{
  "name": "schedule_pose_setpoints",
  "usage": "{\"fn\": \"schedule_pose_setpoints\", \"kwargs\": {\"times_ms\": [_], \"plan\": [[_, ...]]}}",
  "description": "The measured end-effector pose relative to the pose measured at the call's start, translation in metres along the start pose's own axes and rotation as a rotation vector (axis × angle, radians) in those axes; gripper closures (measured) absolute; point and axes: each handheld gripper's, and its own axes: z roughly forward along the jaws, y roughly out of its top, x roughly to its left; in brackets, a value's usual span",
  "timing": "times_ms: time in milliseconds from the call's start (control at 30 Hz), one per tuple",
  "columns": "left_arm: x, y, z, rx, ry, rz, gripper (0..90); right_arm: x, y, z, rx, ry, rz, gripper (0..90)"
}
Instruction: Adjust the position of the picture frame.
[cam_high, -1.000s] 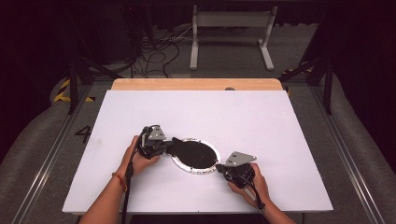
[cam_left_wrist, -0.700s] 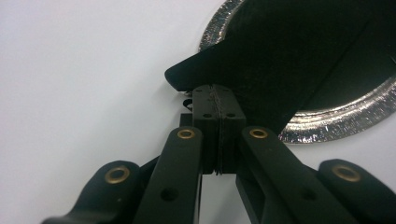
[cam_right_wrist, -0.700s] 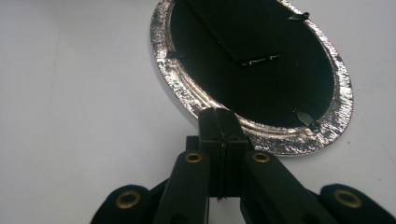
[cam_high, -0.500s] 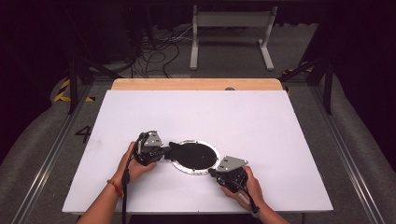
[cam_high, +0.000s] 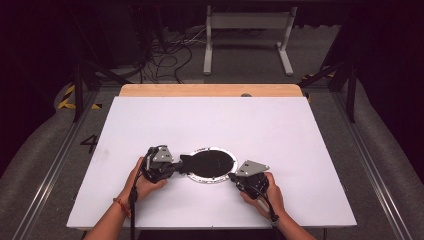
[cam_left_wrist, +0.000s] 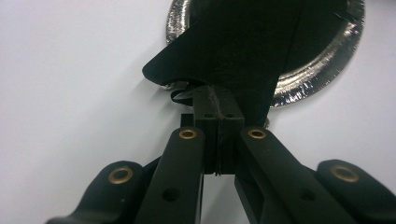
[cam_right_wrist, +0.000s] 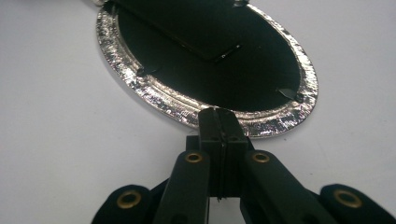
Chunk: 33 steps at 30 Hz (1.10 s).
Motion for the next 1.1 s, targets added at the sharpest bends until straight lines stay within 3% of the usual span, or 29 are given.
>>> {"fn": "schedule_pose_setpoints", "kwargs": {"times_ms": [167, 400, 533, 933, 1100], "plan": [[-0.005, -0.001, 0.001, -0.013, -0.007, 0.006, 90.0, -0.005, 0.000, 0.000, 0.004, -0.032, 0.011, 90.0], [-0.016, 0.003, 0.005, -0.009, -0.015, 0.038, 90.0, 0.001, -0.001, -0.003, 0.013, 0.001, -0.002, 90.0], [-0.017, 0.002, 0.005, -0.010, -0.028, 0.030, 90.0, -0.004, -0.002, -0.003, 0.007, 0.008, 0.013, 90.0], [-0.023, 0.004, 0.010, -0.011, -0.052, 0.041, 90.0, -0.018, 0.000, -0.001, 0.017, -0.030, 0.037, 90.0], [-0.030, 0.007, 0.012, -0.006, -0.055, 0.068, 90.0, -0.028, 0.002, 0.002, 0.028, -0.042, 0.063, 90.0]]}}
